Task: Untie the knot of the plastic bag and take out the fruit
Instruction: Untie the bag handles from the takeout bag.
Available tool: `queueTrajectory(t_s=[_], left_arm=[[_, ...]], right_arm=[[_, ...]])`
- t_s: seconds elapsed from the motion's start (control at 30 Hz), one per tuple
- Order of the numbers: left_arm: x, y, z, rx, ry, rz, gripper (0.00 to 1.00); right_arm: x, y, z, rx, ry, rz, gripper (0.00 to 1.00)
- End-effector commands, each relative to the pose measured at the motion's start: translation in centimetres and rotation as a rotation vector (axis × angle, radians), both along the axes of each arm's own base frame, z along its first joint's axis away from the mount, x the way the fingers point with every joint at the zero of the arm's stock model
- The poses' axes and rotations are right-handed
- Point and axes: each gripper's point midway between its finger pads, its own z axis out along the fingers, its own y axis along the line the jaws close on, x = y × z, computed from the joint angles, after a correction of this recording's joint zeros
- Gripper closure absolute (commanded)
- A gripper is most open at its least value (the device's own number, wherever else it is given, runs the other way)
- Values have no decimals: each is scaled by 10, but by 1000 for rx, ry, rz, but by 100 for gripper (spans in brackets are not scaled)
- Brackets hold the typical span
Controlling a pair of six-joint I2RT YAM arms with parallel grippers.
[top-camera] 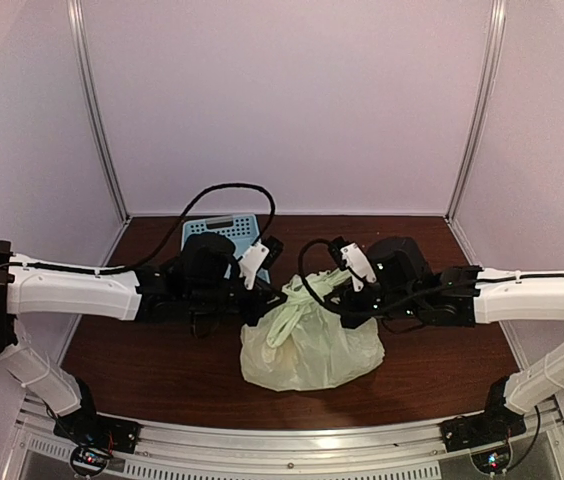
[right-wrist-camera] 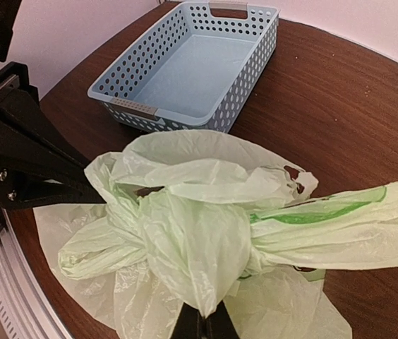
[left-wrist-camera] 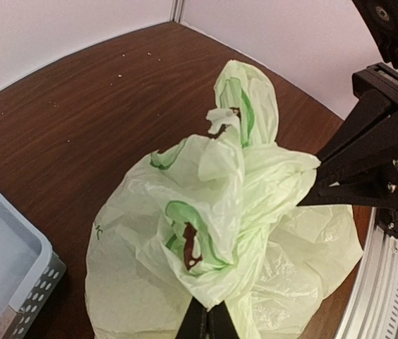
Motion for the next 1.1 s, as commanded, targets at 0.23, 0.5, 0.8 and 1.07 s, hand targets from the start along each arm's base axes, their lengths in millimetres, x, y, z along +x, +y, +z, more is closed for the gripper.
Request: queueTrajectory(t_s=[0.23,0.5,0.8,1.07], left_arm=[[13,20,-2,0,2,78,100],[8,20,-2,-12,-3,43,100],[3,14,5,-42,-25,-9,100],[2,13,7,-49,-31,-15,100]], right_arm=[[5,-14,-7,1,16,-50,100],[-3,-5,5,38,20,26,90],[-9,-2,47,65,-20,92,57],[3,11,47,-17,-17,155,54]])
